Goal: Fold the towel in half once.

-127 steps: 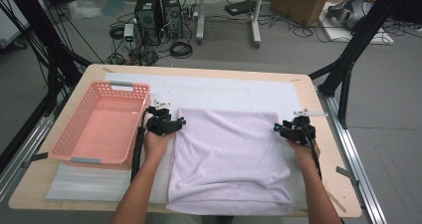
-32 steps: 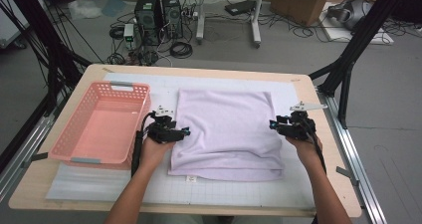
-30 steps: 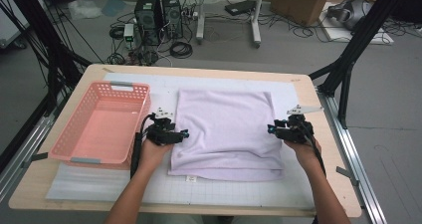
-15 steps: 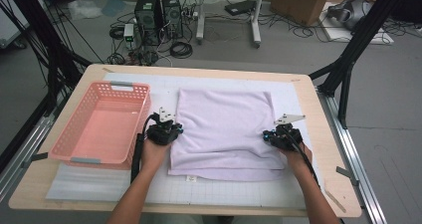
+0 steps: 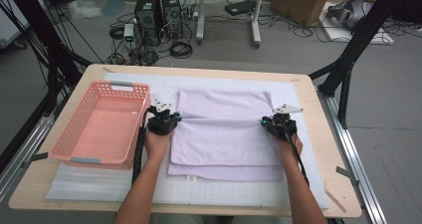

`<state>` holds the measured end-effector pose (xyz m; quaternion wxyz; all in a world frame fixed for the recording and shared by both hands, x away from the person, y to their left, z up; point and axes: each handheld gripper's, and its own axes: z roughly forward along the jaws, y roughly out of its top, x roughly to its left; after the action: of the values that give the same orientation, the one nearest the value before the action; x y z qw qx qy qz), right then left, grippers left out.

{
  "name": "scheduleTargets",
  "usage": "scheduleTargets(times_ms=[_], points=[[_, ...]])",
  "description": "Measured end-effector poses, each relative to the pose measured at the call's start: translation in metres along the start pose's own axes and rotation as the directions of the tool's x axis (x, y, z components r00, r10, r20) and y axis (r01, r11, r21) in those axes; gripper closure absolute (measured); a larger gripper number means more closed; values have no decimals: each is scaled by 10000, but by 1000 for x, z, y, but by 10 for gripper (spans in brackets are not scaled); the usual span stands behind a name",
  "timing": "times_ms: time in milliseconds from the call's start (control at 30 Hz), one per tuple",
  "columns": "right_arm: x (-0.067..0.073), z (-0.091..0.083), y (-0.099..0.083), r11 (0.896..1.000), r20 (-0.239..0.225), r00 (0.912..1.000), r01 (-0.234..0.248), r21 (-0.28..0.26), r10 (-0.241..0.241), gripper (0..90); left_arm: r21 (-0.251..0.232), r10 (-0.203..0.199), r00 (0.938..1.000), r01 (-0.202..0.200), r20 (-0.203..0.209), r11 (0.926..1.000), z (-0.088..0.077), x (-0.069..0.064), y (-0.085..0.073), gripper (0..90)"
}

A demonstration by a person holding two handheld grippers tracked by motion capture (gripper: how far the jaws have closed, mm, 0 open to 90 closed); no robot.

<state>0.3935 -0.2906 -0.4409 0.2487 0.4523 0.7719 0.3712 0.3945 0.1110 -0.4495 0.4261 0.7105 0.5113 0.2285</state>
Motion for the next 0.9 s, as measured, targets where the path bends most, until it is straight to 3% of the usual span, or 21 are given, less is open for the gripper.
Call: scheduleTargets(times_ms=[100,167,200,267,300,400,467,567,767,900], points=[[1,-1,0,9999,11,10000,-66,101,66,721,98,-301,9994,299,195,9995,-5,1,1,595],[-2,-7,-1,9997,-45,9997,-242,52,242,660,268,-420,9984,410,367,9988,-11,2,-1,516],[-3,-11,-2,9994,-62,9994,-347,-30,347,650,352,-293,9984,275,492,9990,-16,1,-4,497],[-5,-22,-4,9989,-70,9993,-367,-308,365,642,320,-33,9981,13,608,9995,-23,-3,-9,496],[-5,-26,-5,9987,-99,9993,-366,-363,363,637,554,105,9962,-153,864,9983,-27,-6,-11,496],[-4,-40,-11,9989,-357,9989,-305,-359,292,625,205,600,9914,-628,1166,9978,-42,-11,-18,514],[0,-51,-16,9992,-448,9990,-16,-389,-2,626,131,662,9893,-685,1302,9976,-50,-11,-20,514],[6,-64,-25,9987,-561,9978,329,-384,-350,628,31,591,9869,-603,1499,9982,-59,-11,-28,514],[11,-81,-45,9991,-923,9955,182,-375,-216,638,272,398,9829,-454,1800,9986,-73,-8,-45,525],[15,-91,-57,9990,-914,9949,434,-63,-438,668,130,185,9787,-217,2046,9997,-89,-9,-53,544]])
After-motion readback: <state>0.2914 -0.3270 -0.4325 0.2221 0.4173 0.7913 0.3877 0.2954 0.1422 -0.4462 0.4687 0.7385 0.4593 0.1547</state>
